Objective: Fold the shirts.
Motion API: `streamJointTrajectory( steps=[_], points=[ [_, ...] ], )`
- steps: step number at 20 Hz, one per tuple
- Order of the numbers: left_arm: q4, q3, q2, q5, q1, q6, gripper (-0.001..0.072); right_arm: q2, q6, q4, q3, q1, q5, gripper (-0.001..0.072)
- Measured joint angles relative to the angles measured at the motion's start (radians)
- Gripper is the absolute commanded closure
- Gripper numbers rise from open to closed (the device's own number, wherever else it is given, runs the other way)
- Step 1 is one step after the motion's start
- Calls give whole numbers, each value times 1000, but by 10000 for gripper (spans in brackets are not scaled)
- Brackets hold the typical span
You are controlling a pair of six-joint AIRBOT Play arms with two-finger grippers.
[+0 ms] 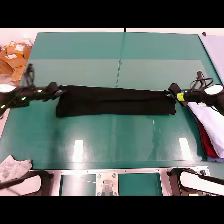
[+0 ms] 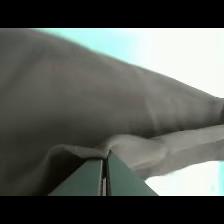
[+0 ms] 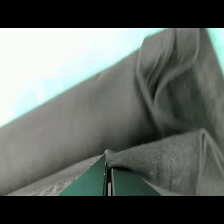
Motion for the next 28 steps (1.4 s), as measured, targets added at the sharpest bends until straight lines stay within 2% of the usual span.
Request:
streamJointTrajectory(
  steps=[2, 3, 4, 5, 6, 8, 9, 10, 16, 17, 20, 22, 23, 24, 25, 26, 28],
  points=[
    [-11, 101, -117, 39, -42, 18, 682, -60, -1, 15, 35, 4, -56, 384],
    [-13, 145, -156, 54, -53, 19, 678, -81, -3, 21, 59, 4, -78, 308],
    [-6, 187, -186, 63, -60, 18, 500, -95, -13, 25, 87, 2, -84, 265],
    [3, 221, -205, 66, -62, 6, 188, -106, -32, 29, 124, -8, -75, 262],
    [20, 252, -221, 66, -61, -15, 60, -113, -56, 29, 162, -21, -50, 259],
    [56, 290, -240, 22, -52, -55, 44, -122, -109, 28, 238, -60, 43, 168],
    [66, 303, -244, -6, -49, -69, 44, -126, -129, 20, 268, -87, 90, 167],
    [76, 311, -248, -37, -42, -81, 44, -129, -141, 13, 288, -114, 126, 102],
    [56, 332, -248, -116, -21, -109, 45, -243, -235, -16, 335, -261, 391, 55],
    [43, 333, -246, -130, -20, -112, 45, -281, -264, -14, 338, -272, 433, 21],
    [2, 334, -242, -157, -20, -112, 45, -394, -353, 51, 341, -291, 526, 15],
    [-14, 335, -241, -172, -20, -112, 51, -452, -403, 129, 344, -294, 568, 47],
    [-20, 335, -240, -179, -20, -112, 141, -475, -421, 152, 345, -291, 578, 71],
    [-24, 335, -240, -185, -23, -111, 222, -491, -436, 156, 348, -285, 574, 496],
    [-29, 335, -240, -191, -28, -108, 243, -504, -446, 155, 352, -280, 556, 673],
    [-35, 335, -240, -197, -35, -105, 244, -519, -452, 166, 360, -274, 560, 693],
    [-44, 335, -240, -202, -58, -100, 685, -523, -473, 154, 395, -259, 567, 696]
  ],
)
